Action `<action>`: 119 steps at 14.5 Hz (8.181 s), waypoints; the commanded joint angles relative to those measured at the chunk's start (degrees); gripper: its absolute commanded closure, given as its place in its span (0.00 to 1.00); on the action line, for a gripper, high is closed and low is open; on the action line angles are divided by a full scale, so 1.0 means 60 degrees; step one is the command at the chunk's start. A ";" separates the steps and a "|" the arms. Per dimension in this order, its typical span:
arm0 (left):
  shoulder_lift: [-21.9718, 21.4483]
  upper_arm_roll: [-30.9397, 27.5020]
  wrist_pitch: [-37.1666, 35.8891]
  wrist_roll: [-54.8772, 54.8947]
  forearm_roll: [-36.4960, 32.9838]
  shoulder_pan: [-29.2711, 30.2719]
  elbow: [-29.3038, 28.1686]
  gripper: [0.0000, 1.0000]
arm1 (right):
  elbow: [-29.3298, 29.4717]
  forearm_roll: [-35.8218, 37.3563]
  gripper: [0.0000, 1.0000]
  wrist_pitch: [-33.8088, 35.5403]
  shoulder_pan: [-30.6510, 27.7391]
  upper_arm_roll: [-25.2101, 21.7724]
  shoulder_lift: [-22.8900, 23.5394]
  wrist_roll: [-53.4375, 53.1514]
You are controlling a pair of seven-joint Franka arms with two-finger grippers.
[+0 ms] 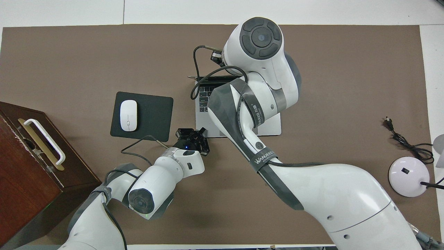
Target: Close laptop with both arms
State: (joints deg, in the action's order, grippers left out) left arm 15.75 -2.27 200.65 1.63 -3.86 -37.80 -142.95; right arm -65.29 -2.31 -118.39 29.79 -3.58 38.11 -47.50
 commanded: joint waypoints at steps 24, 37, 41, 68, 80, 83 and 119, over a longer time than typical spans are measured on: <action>0.0582 -0.0119 -0.0057 0.0212 -0.0235 0.0485 -0.0227 1.00 | -0.2301 -0.2705 1.00 -0.0573 -0.0160 0.0113 -0.0505 0.0987; 0.0611 -0.0119 -0.0057 0.0212 -0.0250 0.0485 -0.0227 1.00 | -0.3019 -0.3687 1.00 -0.0043 -0.0336 0.0113 -0.0726 0.1295; 0.0626 -0.0134 -0.0057 0.0227 -0.0250 0.0485 -0.0227 1.00 | -0.3268 -0.3863 1.00 -0.0248 -0.0336 0.0113 -0.0697 0.1411; 0.0626 -0.0119 -0.0057 0.0212 -0.0250 0.0558 -0.0227 1.00 | -0.3166 -0.4112 1.00 0.0687 -0.0702 0.0098 -0.1238 0.1500; 0.0085 -0.0061 -0.0934 -0.0695 -0.0220 0.0748 -0.0198 1.00 | -0.2919 -0.3137 1.00 0.3586 -0.2370 -0.0034 -0.3009 0.3605; -0.0558 -0.0032 -0.2161 -0.1119 -0.0220 0.0749 -0.0125 1.00 | -0.2318 -0.1480 1.00 0.4640 -0.2911 -0.0034 -0.3610 0.5010; -0.3375 -0.0178 -1.4363 -0.2146 0.1201 0.3485 0.6300 1.00 | -0.2097 0.0458 0.00 0.4937 -0.5485 0.0518 -0.5486 0.8458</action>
State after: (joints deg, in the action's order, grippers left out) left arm -6.89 -3.71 120.47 -11.49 2.73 -19.60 -112.01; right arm -77.79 -0.98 -89.42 -9.70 5.61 5.82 3.91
